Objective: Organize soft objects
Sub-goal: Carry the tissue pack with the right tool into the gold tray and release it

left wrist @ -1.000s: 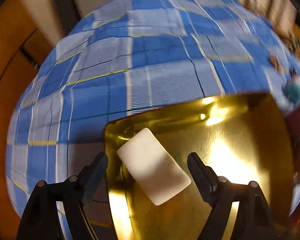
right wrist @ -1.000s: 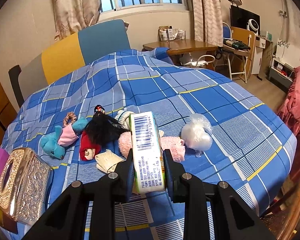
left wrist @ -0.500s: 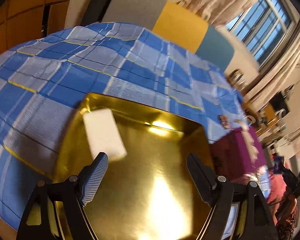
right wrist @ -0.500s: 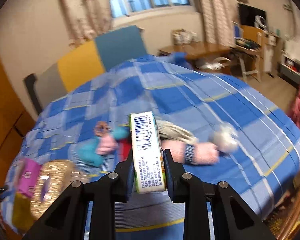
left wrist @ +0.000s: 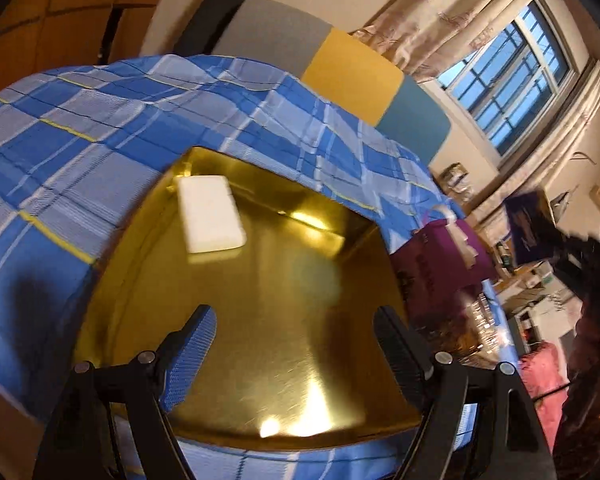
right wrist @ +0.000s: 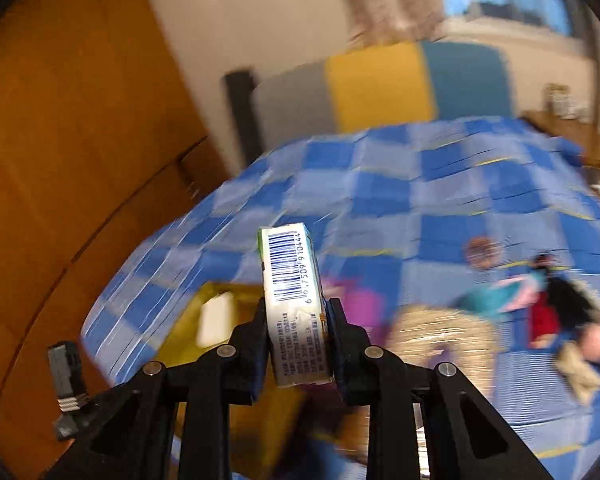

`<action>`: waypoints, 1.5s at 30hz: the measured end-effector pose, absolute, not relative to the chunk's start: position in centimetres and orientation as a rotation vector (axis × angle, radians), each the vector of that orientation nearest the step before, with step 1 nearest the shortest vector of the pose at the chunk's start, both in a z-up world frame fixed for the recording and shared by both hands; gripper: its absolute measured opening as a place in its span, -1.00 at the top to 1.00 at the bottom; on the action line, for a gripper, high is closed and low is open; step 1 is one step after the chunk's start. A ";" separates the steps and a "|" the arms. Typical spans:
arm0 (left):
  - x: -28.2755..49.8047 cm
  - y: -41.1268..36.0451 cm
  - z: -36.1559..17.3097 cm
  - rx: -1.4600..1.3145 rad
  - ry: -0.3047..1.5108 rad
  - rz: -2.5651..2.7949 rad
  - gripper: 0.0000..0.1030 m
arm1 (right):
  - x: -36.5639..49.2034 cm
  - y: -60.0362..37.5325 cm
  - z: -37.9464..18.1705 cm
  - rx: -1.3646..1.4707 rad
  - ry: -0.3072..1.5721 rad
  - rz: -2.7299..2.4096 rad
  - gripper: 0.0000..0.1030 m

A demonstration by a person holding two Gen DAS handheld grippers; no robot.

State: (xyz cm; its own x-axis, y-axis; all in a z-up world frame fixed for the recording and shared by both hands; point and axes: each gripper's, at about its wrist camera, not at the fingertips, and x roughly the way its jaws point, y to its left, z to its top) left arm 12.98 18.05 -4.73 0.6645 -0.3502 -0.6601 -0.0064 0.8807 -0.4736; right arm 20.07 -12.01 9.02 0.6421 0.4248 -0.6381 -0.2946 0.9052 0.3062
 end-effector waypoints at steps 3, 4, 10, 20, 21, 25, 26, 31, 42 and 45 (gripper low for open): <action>12.0 19.0 -5.1 -0.474 0.824 -0.167 -0.59 | 22.1 -5.0 6.2 0.116 0.873 0.461 0.48; 11.7 19.4 -5.2 -0.477 0.828 -0.163 -0.59 | 22.8 -3.5 5.2 0.102 0.909 0.469 0.48; 10.2 21.5 -5.8 -0.510 0.830 -0.137 -0.59 | 27.6 3.4 -1.8 0.111 1.089 0.479 0.48; 8.9 24.7 -5.9 -0.561 0.814 -0.074 -0.59 | 33.0 4.7 -8.5 0.445 1.230 0.409 0.42; 9.0 24.8 -5.9 -0.564 0.817 -0.073 -0.59 | 33.3 5.0 -8.7 0.473 1.226 0.433 0.41; 8.9 25.0 -5.9 -0.572 0.814 -0.067 -0.59 | 33.7 5.6 -8.5 0.421 1.203 0.411 -0.26; 8.9 25.0 -5.9 -0.575 0.812 -0.065 -0.59 | 33.7 5.6 -8.0 0.379 1.181 0.379 -0.27; 8.9 24.9 -6.1 -0.612 0.810 -0.084 -0.59 | 33.2 4.8 -5.2 0.271 1.106 0.345 -0.27; 9.0 22.2 -6.2 -0.633 0.835 -0.158 -0.60 | 26.0 5.4 3.4 0.023 0.913 0.446 -0.27; 8.9 21.0 -6.0 -0.610 0.833 -0.190 -0.61 | 23.3 4.7 5.9 -0.033 0.827 0.460 -0.27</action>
